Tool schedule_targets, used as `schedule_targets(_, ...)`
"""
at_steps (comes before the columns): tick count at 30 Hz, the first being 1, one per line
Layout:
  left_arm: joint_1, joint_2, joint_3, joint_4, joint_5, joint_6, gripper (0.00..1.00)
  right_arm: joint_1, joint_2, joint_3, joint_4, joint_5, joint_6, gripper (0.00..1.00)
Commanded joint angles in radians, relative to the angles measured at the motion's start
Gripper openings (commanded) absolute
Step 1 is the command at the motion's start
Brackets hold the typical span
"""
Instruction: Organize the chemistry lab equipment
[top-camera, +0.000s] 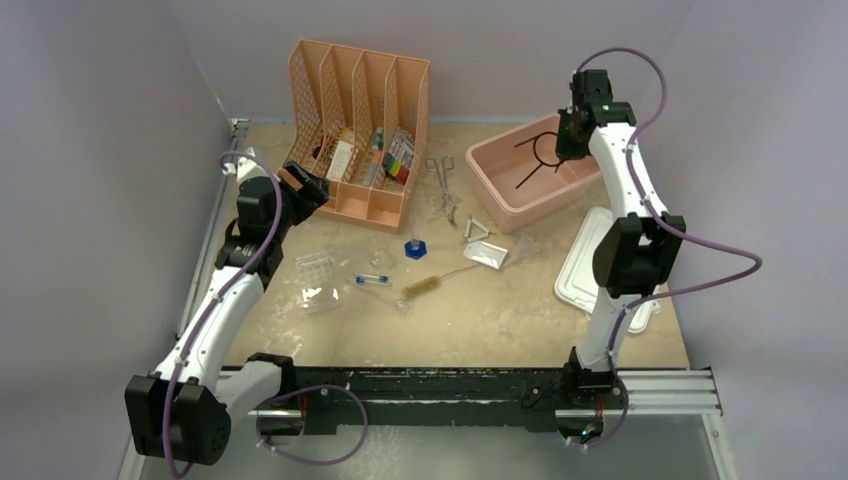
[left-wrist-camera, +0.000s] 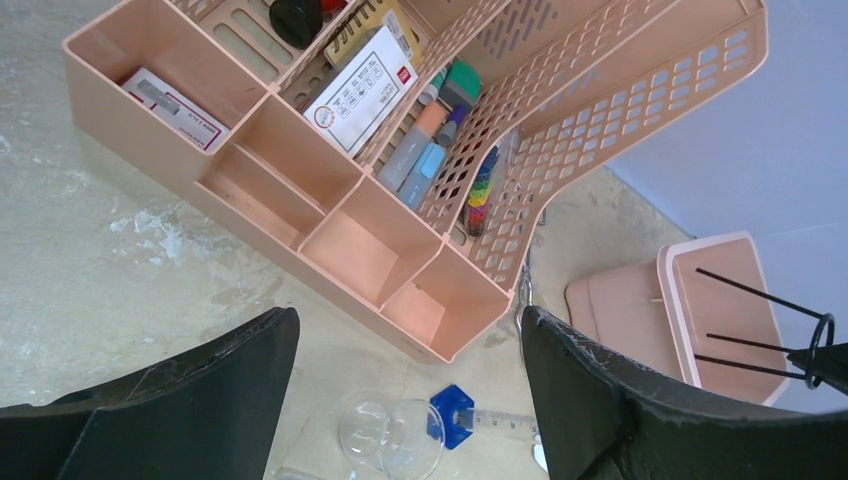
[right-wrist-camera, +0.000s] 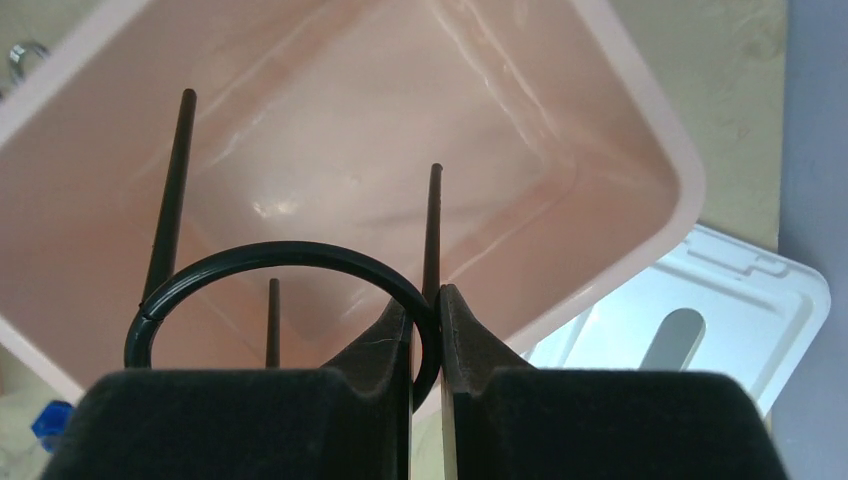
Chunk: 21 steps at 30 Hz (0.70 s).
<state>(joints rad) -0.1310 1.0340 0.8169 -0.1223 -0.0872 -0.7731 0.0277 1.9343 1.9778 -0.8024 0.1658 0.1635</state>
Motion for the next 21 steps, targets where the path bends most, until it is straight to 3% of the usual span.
schedule_targets(1, 0.005, -0.004, 0.050, 0.023, -0.018, 0.033, 0.81, 0.001, 0.015, 0.079, -0.063, -0.049, -0.028, 0.00)
schedule_targets(15, 0.005, 0.014, 0.058, 0.031, -0.013, 0.042, 0.81, 0.084, 0.257, 0.269, -0.119, -0.037, -0.142, 0.00)
schedule_targets(21, 0.005, 0.016, 0.059, 0.025, -0.015, 0.046, 0.81, 0.124, 0.292, 0.274, -0.110, -0.029, -0.196, 0.00)
